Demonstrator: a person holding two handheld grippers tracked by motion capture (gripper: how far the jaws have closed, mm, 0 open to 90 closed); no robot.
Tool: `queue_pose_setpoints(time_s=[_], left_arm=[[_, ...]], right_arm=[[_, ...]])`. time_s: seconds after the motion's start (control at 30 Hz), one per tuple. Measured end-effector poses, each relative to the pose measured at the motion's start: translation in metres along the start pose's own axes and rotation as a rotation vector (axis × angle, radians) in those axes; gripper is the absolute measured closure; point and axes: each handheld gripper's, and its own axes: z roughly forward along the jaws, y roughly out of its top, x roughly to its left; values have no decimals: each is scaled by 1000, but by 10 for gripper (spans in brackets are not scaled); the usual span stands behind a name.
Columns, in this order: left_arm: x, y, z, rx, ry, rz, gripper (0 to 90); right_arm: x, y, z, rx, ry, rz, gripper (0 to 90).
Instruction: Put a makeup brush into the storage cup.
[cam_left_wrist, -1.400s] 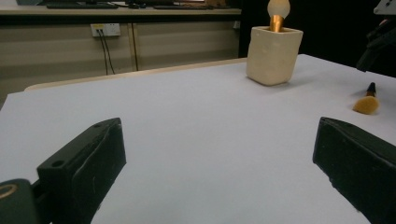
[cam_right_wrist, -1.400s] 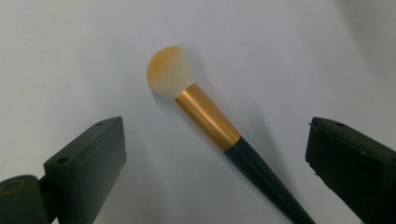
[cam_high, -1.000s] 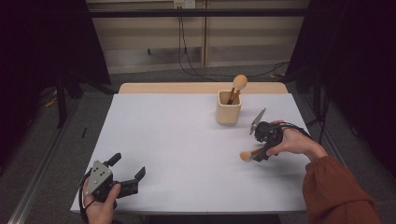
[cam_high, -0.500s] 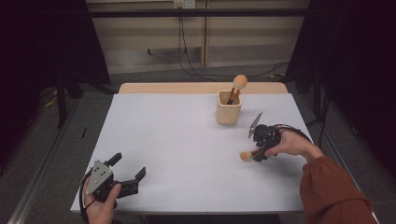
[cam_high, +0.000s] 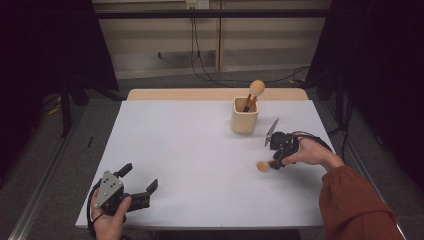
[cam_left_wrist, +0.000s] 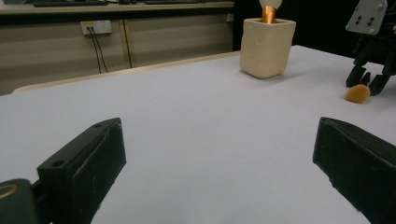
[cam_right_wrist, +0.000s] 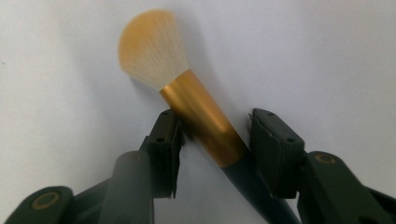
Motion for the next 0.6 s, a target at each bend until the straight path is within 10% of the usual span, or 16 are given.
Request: queue_pose_setpoints(time_s=[0.6], left_arm=[[3,-1,1,6,5,-11,26]], right_arm=[[0,8,-1,36,5,-25,742]])
